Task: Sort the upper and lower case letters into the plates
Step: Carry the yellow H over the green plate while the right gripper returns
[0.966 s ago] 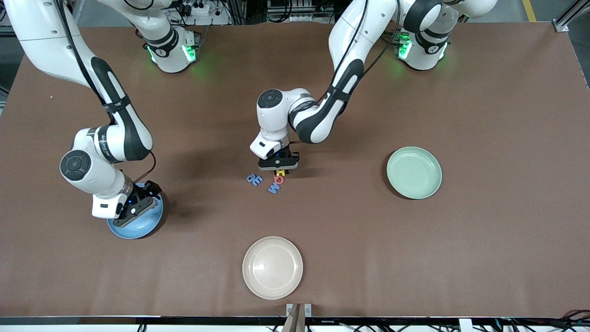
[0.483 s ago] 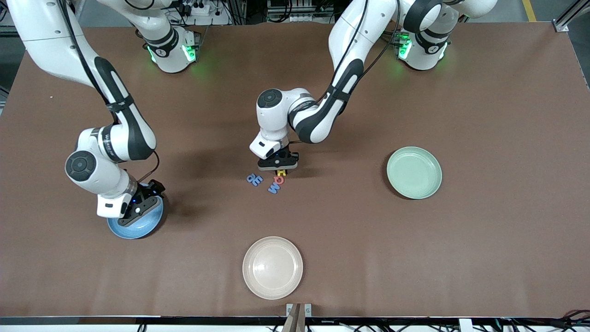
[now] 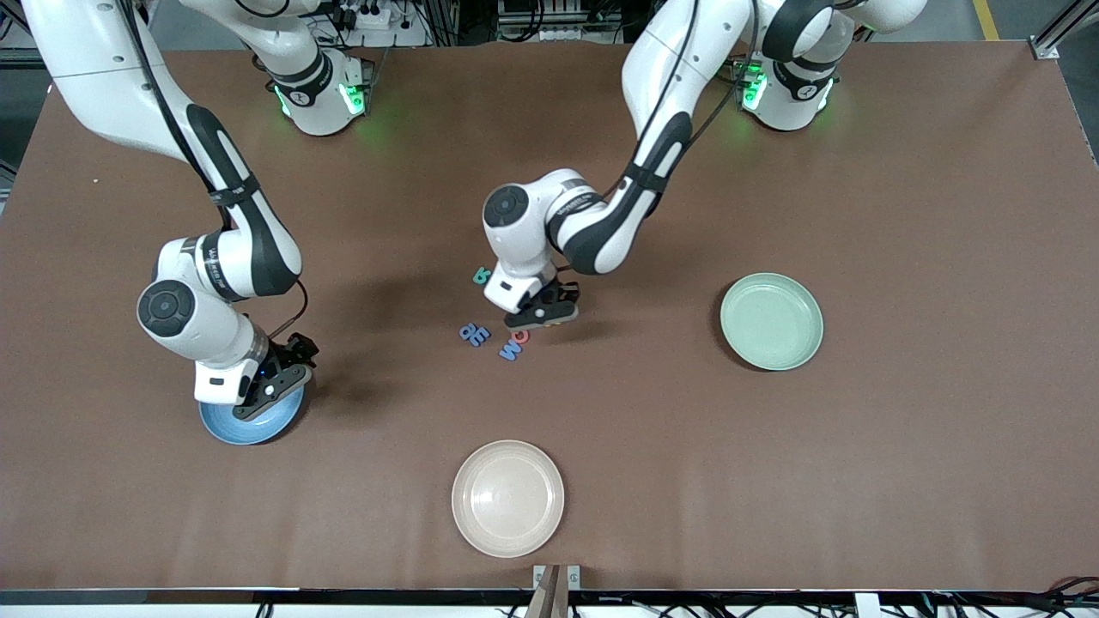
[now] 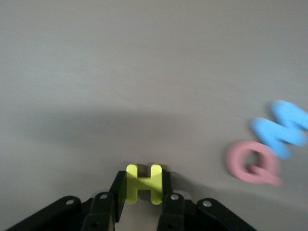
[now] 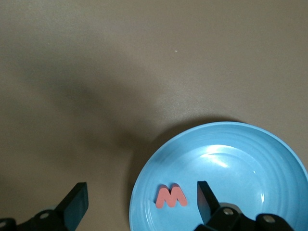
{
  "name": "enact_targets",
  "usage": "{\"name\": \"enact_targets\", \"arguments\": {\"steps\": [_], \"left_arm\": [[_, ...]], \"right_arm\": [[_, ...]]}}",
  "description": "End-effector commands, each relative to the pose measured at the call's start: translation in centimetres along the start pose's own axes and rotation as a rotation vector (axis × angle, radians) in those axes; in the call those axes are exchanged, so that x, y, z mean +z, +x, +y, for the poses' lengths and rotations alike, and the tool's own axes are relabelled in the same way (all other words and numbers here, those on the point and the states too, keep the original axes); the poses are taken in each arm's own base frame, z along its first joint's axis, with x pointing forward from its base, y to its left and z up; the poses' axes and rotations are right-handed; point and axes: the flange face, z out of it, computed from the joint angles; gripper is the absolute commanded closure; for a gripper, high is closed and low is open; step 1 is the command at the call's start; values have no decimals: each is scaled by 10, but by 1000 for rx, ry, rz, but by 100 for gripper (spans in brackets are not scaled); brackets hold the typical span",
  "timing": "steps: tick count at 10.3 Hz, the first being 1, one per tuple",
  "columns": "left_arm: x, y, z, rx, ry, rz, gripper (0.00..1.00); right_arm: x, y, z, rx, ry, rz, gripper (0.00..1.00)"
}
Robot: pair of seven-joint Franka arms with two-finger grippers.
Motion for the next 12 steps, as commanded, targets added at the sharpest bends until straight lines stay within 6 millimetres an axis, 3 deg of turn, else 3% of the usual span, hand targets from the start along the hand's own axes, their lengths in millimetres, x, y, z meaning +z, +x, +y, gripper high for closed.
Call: {"name": "enact_targets", "arguments": {"steps": [1,3,4,5,7,8,10,11,12], "left_arm": [[-33,56,-81,82,76,-190,100],[-33,101,-167,144,124,-305,100],[-29,121,-230,160,107,-326,100],[-27,125,-278,198,72,-311,100],[6,106,-342,174,-21,-227,100],[17,103,-358,200,-34,-222,100],[37,90,-360,196,-33,-233,100],[48,81,-364,190,-36,-233,100],[52,79,-367,186,-35,-237,89]], "right_arm": [[-3,15,-16,-20,-3,-1,0],[-6,43,-65,-104,-1,5,0],[-6,59,-98,-143,1,7,0],[-7,74,-136,-164,4,9,0],[-2,93,-208,-164,18,-30,0],[2,101,-246,-155,21,-36,0],[17,109,-310,-95,25,-54,0],[16,114,-330,-51,23,-51,0],[17,114,-344,-9,24,-52,0]]}}
